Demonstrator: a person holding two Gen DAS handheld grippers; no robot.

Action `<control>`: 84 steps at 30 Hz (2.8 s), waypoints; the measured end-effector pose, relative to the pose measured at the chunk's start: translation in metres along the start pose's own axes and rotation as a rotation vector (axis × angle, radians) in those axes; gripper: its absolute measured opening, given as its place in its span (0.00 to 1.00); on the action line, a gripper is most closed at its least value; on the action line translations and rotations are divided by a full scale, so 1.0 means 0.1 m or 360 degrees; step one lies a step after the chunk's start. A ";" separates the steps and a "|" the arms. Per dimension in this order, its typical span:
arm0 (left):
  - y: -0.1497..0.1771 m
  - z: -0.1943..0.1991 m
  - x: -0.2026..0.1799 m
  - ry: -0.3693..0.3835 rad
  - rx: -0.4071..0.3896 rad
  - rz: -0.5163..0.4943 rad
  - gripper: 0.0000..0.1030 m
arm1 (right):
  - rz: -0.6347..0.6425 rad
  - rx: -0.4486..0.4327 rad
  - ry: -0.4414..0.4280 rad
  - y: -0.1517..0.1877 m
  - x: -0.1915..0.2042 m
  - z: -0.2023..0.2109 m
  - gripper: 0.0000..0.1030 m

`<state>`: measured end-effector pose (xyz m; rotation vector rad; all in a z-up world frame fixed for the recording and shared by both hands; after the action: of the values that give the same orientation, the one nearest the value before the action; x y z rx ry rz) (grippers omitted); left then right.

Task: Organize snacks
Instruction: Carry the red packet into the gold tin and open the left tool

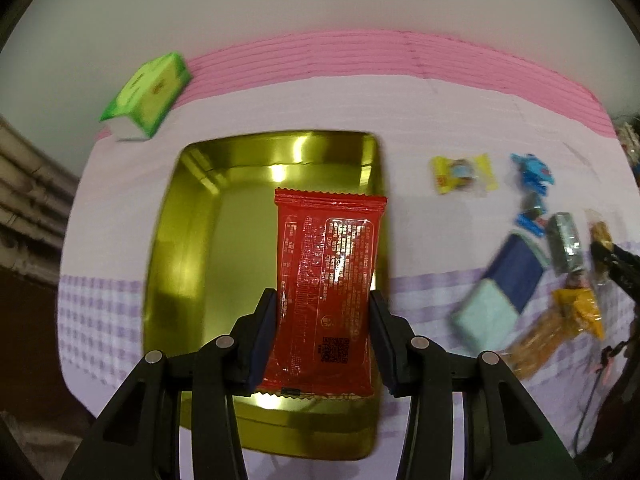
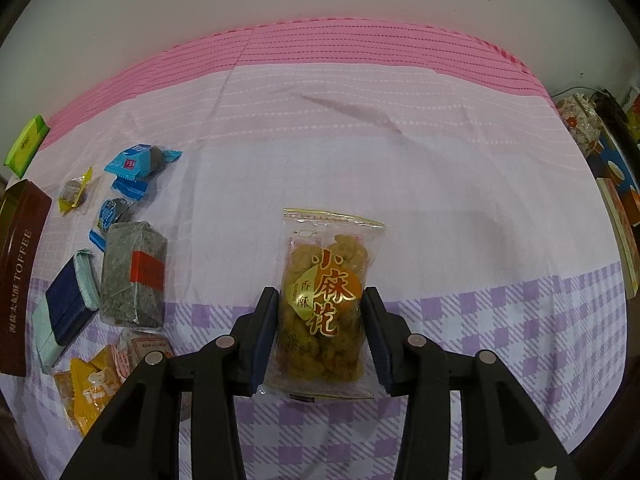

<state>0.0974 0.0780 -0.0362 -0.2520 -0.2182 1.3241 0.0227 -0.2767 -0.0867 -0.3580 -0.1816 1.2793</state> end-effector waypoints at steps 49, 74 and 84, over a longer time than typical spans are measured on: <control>0.47 -0.47 0.84 -0.0146 0.0188 0.0077 0.46 | -0.0032 0.0068 0.0023 -0.08 0.01 -0.06 0.41; 0.50 0.12 1.06 -0.0203 -0.0223 0.0398 0.50 | -0.0073 -0.0080 0.0011 -0.16 0.27 0.29 0.35; 0.68 0.27 1.37 -0.0246 -0.0294 0.0511 0.51 | 0.0109 -0.0201 -0.0291 -0.30 1.40 0.94 0.35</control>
<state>0.0585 0.2284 -0.0295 -0.3517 -0.4458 1.6463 0.0585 -0.1350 0.0026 -0.3572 -0.4098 1.3717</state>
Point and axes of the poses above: each gripper's, at about its wrist camera, not at the fingertips, and z roughly against the way its jaws point, x to its left, y to its underside, the point moved 4 cm from there along -z, roughly the way its jaws point, and after that the axes turned 4 degrees about y, right-handed, at the moved point
